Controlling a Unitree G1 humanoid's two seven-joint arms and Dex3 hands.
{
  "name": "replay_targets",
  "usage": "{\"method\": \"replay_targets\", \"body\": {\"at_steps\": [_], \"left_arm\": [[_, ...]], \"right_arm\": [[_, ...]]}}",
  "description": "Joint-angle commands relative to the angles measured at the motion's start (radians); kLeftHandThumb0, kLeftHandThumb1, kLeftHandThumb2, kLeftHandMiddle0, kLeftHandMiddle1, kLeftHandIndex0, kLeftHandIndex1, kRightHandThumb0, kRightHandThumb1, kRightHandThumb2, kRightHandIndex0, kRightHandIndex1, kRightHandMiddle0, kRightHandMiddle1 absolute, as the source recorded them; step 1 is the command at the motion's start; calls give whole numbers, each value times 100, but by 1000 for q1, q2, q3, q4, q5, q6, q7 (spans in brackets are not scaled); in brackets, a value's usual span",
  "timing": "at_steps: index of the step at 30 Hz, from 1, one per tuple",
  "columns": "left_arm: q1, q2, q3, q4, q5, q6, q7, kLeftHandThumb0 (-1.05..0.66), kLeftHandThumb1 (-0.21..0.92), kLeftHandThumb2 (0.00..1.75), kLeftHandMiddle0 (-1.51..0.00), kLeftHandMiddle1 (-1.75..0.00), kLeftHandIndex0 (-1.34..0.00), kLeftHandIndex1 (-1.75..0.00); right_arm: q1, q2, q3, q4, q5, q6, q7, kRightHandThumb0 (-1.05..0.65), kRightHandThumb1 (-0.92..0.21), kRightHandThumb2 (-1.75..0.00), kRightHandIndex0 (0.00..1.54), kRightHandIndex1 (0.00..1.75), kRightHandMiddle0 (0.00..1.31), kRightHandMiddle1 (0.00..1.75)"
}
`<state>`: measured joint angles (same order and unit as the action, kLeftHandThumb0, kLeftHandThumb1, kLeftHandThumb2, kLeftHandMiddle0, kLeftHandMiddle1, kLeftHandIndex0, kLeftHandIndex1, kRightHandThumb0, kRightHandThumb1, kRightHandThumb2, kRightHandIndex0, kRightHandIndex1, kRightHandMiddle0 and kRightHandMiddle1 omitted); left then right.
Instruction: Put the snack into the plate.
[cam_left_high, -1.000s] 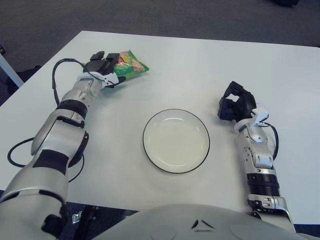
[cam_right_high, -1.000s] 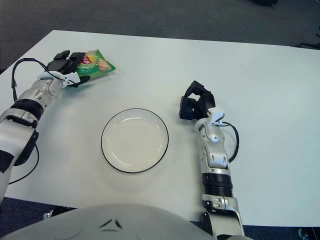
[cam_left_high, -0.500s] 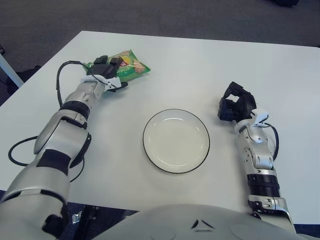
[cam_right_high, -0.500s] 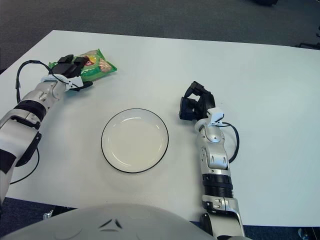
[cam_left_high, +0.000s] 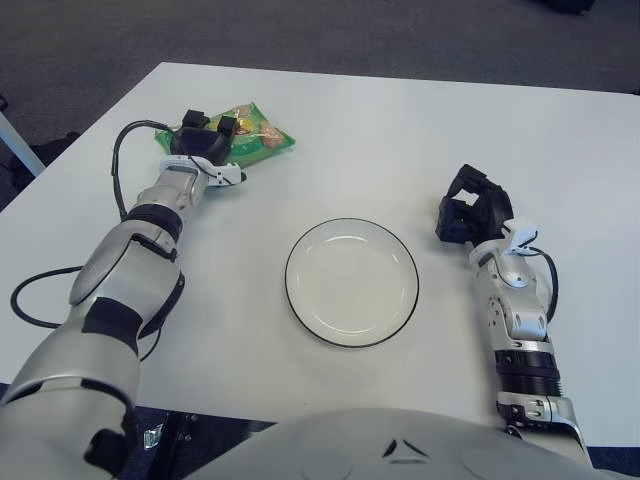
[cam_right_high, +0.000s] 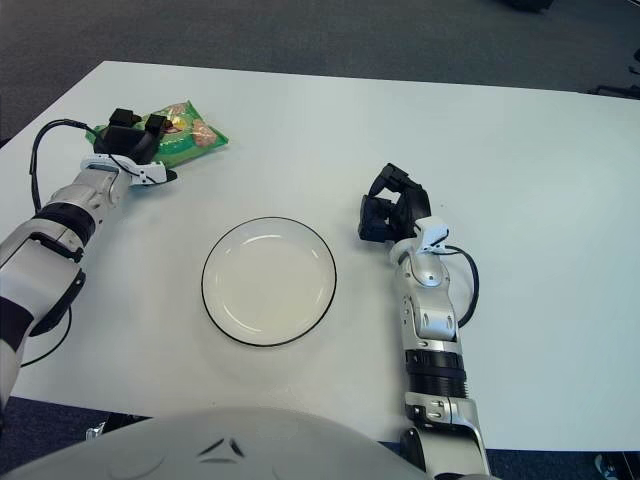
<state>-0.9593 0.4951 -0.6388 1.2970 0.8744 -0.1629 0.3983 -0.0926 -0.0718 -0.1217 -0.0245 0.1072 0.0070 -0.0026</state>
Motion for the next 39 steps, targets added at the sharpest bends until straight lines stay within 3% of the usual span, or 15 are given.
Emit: {"method": "replay_targets", "body": {"at_steps": [1,3,4,7,10,13,15,17,19,21,24,28,39], "left_arm": [[34,-7,-34,28,28,16,-20,-82,45,79,0,-89,0,-104],[46,-6,-41,34,27,19,-20,-78,41,84,0,-95,0,-105],[51,-6,-43,37,26,21,-19,-72,35,91,0,-114,0,-108],[57,-6,-45,41,20,28,-11,-63,28,100,0,-140,0,-115],[64,-9,-44,43,15,39,15,-35,17,118,-2,-166,0,-137],[72,-12,-42,44,11,49,56,-10,12,135,-11,-172,0,-154],[75,-13,-42,44,10,52,75,-2,11,141,-15,-173,0,-161],[79,-14,-43,45,10,55,94,21,25,131,-34,-174,-2,-168],[86,-13,-43,44,9,50,123,35,31,128,-47,-174,-13,-172],[92,-11,-43,43,9,38,153,42,28,133,-56,-174,-33,-173],[97,-7,-40,42,5,12,188,48,23,140,-64,-175,-56,-174],[104,-1,-25,42,-12,-33,222,51,20,145,-69,-175,-76,-175],[100,0,48,-18,-91,-97,239,52,20,146,-70,-175,-92,-175]], "right_arm": [[127,35,5,26,4,16,-5,-53,-19,-147,130,175,72,175],[128,35,5,24,3,18,-6,-53,-19,-147,130,175,72,175],[128,34,5,24,3,19,-6,-53,-19,-147,130,175,72,175],[131,34,7,17,2,23,-6,-53,-19,-147,130,175,72,175],[133,33,8,13,2,27,-7,-53,-19,-147,130,175,72,175],[133,33,8,12,4,29,-6,-53,-19,-147,130,175,72,175],[133,34,7,12,5,29,-5,-53,-19,-147,130,175,72,175],[133,34,7,12,6,29,-5,-53,-19,-147,130,175,72,175],[133,35,6,12,6,29,-6,-53,-19,-147,130,175,72,175],[132,36,6,13,5,30,-8,-53,-19,-147,130,175,72,175],[132,36,6,13,6,30,-9,-53,-19,-147,130,175,72,175],[130,36,7,14,7,32,-8,-53,-19,-147,130,175,72,175],[126,33,7,23,5,33,-7,-53,-19,-147,129,175,72,175]]}}
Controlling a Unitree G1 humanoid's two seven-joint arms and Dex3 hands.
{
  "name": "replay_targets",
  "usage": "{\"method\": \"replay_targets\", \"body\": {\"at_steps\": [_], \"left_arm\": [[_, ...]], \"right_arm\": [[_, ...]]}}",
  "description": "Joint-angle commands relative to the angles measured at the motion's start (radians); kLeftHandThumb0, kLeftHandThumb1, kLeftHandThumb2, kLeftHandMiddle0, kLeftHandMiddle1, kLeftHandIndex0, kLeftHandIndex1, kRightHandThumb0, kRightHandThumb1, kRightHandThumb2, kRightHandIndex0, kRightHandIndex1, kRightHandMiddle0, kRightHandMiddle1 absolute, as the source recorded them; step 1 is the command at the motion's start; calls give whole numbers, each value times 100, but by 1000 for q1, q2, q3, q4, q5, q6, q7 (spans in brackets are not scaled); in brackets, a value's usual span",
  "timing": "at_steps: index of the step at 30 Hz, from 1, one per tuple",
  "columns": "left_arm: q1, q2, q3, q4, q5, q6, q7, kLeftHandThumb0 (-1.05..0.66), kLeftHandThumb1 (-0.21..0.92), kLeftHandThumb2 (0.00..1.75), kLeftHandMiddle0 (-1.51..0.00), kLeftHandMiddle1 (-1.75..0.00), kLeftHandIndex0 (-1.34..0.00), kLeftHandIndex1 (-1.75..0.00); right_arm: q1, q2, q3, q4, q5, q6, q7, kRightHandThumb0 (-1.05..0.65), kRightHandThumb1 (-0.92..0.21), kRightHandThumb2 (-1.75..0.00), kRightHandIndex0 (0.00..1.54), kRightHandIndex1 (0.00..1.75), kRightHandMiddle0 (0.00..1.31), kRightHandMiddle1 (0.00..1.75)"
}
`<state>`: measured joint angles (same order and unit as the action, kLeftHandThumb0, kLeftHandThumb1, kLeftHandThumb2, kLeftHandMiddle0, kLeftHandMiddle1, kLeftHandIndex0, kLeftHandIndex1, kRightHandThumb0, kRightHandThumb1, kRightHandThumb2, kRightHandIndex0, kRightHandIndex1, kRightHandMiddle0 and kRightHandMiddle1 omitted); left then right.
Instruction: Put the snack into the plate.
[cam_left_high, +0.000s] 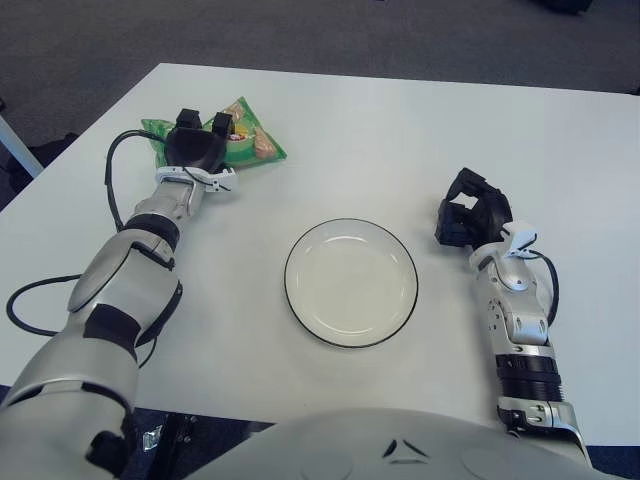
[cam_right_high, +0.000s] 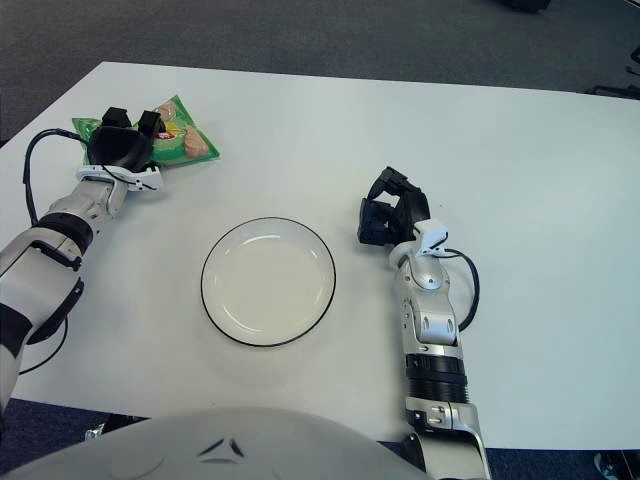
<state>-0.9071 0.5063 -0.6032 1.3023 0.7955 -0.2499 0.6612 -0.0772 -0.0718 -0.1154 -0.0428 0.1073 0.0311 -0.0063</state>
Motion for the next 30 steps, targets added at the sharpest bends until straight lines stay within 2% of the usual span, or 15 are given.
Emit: {"method": "replay_targets", "body": {"at_steps": [1,7,16,22,25,30], "left_arm": [[44,-12,22,-54,-22,-7,-20,52,19,147,-71,-175,-92,-175],[114,-22,145,-198,-154,-32,-65,54,15,151,-74,-175,-93,-175],[182,-57,300,-262,-325,-154,-113,59,6,164,-83,-175,-107,-175],[230,-65,355,-332,-383,-224,-155,64,-1,172,-89,-175,-114,-175],[286,-69,391,-417,-449,-306,-222,65,-2,174,-91,-175,-116,-175],[318,-79,431,-474,-521,-384,-325,65,-3,174,-91,-175,-118,-175]], "right_arm": [[108,32,0,43,5,10,-4,-53,-19,-147,129,175,72,175],[103,31,1,46,0,14,-8,-53,-19,-147,130,175,72,175],[96,27,1,64,2,5,0,-53,-19,-147,129,175,72,175],[92,27,-1,73,3,2,2,-53,-20,-146,129,175,71,175],[89,24,-5,79,6,2,6,-53,-20,-146,129,175,71,175],[82,16,-10,91,9,0,18,-53,-20,-146,129,175,72,175]]}}
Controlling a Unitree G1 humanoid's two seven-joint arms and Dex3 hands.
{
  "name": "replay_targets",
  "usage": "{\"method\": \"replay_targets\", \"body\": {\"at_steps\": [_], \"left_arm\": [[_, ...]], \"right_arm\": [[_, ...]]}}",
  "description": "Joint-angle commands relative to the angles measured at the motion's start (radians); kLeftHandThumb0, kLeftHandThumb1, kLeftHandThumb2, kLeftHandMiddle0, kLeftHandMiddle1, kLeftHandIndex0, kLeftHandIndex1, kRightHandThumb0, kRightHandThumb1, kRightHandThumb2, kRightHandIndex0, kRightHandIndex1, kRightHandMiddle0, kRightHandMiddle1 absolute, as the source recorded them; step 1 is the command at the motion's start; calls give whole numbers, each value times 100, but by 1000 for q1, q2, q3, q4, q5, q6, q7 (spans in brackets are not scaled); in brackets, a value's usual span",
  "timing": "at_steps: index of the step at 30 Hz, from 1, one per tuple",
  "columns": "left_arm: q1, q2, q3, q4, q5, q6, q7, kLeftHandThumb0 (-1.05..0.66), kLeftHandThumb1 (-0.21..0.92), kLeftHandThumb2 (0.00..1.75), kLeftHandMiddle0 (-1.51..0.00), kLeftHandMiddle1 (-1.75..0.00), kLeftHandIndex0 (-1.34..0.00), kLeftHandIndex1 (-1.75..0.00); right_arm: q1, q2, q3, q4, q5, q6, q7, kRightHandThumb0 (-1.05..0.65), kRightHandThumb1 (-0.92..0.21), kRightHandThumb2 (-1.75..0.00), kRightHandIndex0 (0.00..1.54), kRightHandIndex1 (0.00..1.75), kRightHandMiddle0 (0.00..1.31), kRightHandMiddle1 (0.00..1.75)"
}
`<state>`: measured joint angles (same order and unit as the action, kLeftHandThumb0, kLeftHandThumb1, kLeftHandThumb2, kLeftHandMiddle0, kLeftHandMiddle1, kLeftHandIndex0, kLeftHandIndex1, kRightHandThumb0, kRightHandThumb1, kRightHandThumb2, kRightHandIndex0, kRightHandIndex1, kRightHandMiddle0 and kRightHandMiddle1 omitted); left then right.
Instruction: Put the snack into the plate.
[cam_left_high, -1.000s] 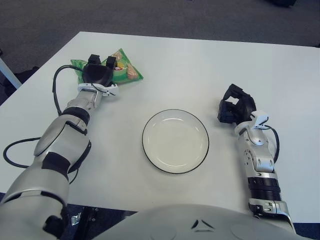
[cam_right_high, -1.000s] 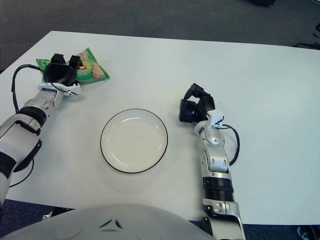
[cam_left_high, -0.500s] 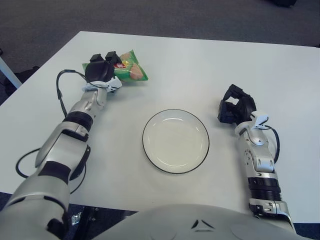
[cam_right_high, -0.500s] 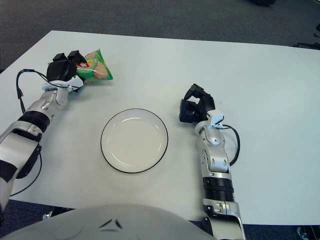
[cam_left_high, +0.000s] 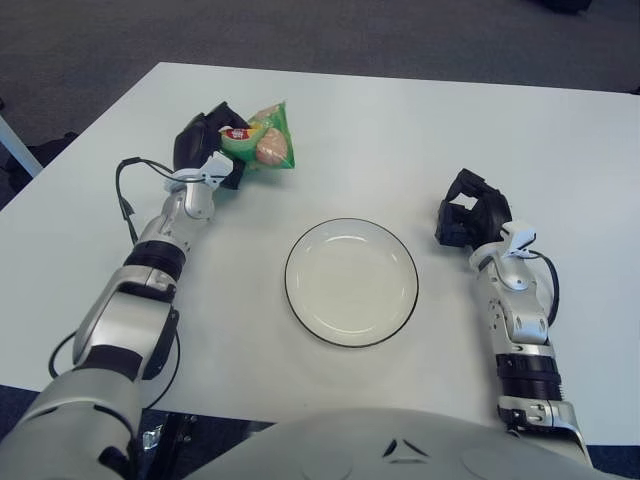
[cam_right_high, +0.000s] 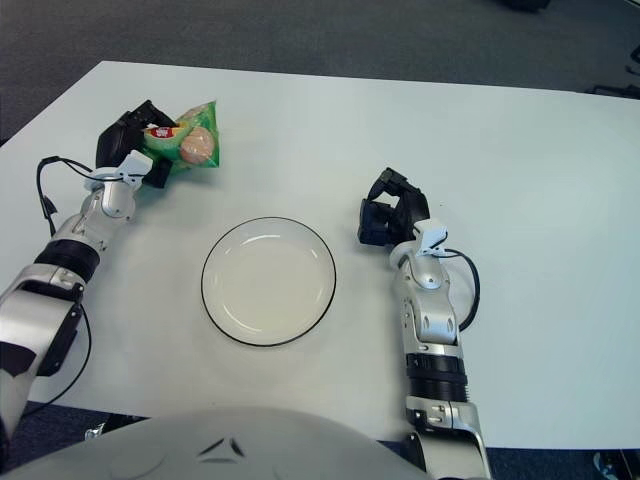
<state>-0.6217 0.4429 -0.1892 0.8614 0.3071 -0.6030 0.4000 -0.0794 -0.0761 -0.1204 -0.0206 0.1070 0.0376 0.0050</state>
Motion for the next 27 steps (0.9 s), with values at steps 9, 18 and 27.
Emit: {"method": "replay_targets", "body": {"at_steps": [9,18,27], "left_arm": [[46,-33,56,-149,-49,-29,-152,65,-3,175,-92,-175,-120,-175],[77,-72,96,-216,-134,-24,-279,65,-3,174,-91,-175,-120,-175],[126,-91,120,-326,-194,-48,-398,64,-2,173,-90,-175,-117,-175]], "right_arm": [[75,16,-10,84,6,-3,20,-53,-20,-146,129,175,72,175],[69,14,-13,94,0,0,18,-53,-20,-146,129,175,72,175],[64,18,-17,94,3,16,8,-53,-20,-146,129,175,72,175]]}}
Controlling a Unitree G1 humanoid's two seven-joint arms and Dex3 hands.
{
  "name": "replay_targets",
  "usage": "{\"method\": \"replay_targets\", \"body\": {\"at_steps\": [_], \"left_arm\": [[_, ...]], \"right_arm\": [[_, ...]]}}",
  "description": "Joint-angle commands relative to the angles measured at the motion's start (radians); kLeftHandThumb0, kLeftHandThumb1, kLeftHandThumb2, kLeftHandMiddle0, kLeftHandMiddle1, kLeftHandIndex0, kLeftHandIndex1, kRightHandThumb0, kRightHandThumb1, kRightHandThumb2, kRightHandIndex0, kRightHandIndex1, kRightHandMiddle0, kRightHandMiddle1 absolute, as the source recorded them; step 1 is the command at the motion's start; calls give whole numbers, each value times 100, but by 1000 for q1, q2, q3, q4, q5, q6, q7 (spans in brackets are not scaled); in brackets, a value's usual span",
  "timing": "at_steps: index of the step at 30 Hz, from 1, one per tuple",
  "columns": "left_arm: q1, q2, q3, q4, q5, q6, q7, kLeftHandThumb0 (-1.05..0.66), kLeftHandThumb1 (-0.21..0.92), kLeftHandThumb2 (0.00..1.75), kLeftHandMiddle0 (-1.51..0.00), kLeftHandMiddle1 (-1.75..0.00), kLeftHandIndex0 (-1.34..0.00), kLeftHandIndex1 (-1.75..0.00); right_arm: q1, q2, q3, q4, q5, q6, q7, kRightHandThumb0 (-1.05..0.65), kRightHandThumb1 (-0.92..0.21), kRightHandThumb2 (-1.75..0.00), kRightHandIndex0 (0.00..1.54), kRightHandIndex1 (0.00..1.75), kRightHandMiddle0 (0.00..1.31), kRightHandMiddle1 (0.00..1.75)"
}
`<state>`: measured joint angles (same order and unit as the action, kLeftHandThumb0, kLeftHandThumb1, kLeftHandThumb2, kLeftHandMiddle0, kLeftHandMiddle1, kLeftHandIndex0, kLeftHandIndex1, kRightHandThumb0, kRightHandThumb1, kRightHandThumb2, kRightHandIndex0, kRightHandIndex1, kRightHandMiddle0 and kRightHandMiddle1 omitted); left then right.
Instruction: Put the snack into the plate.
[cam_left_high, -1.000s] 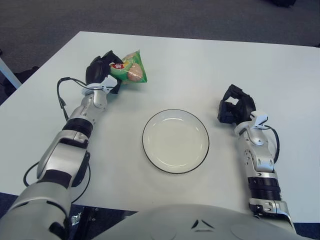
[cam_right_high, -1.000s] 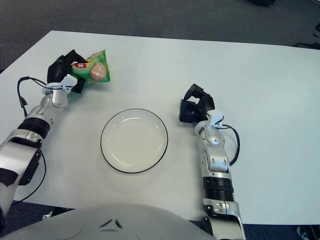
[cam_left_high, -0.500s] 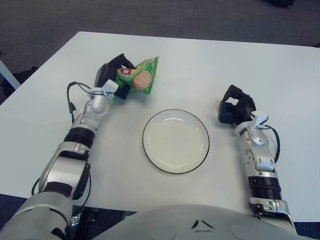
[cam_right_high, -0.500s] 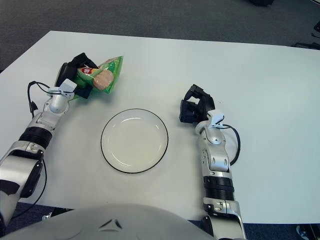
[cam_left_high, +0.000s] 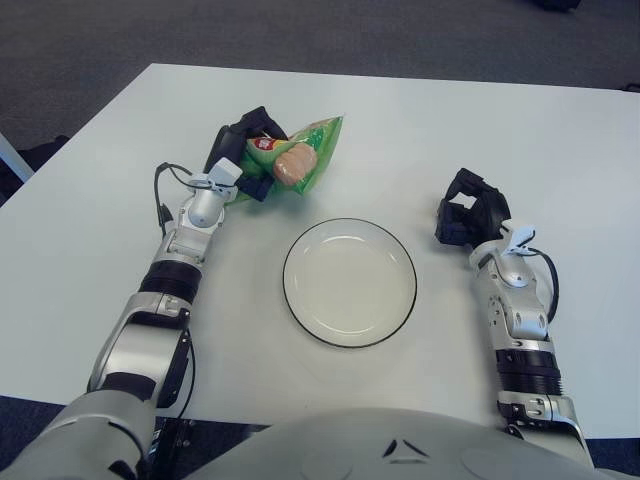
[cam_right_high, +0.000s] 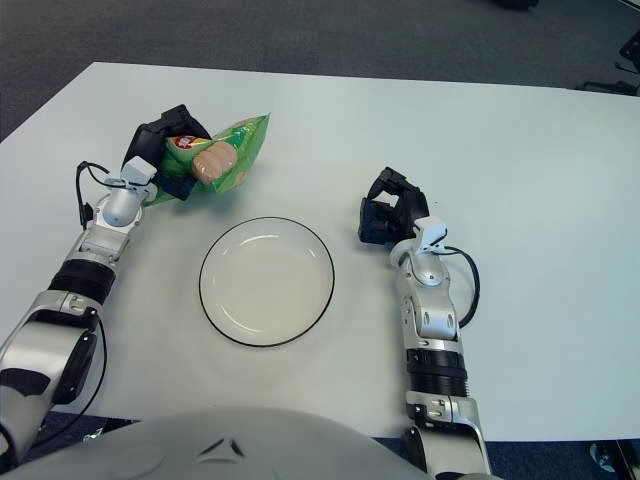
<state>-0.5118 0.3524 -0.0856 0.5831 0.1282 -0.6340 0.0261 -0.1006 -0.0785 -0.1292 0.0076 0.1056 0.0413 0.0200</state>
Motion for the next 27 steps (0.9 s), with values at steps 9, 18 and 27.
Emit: {"method": "replay_targets", "body": {"at_steps": [9,18,27], "left_arm": [[84,-22,17,-266,13,-27,-50,-33,34,128,-141,-175,-119,-175],[119,-37,7,-383,93,-70,-40,-43,44,119,-139,-175,-116,-175],[136,-40,-1,-441,93,-158,-69,-39,45,118,-136,-175,-112,-175]], "right_arm": [[77,18,-11,80,4,15,-4,-53,-20,-146,129,175,71,175],[66,16,-13,97,7,14,1,-53,-20,-146,129,175,71,175],[55,16,-15,113,4,10,-1,-53,-19,-147,129,175,72,175]]}}
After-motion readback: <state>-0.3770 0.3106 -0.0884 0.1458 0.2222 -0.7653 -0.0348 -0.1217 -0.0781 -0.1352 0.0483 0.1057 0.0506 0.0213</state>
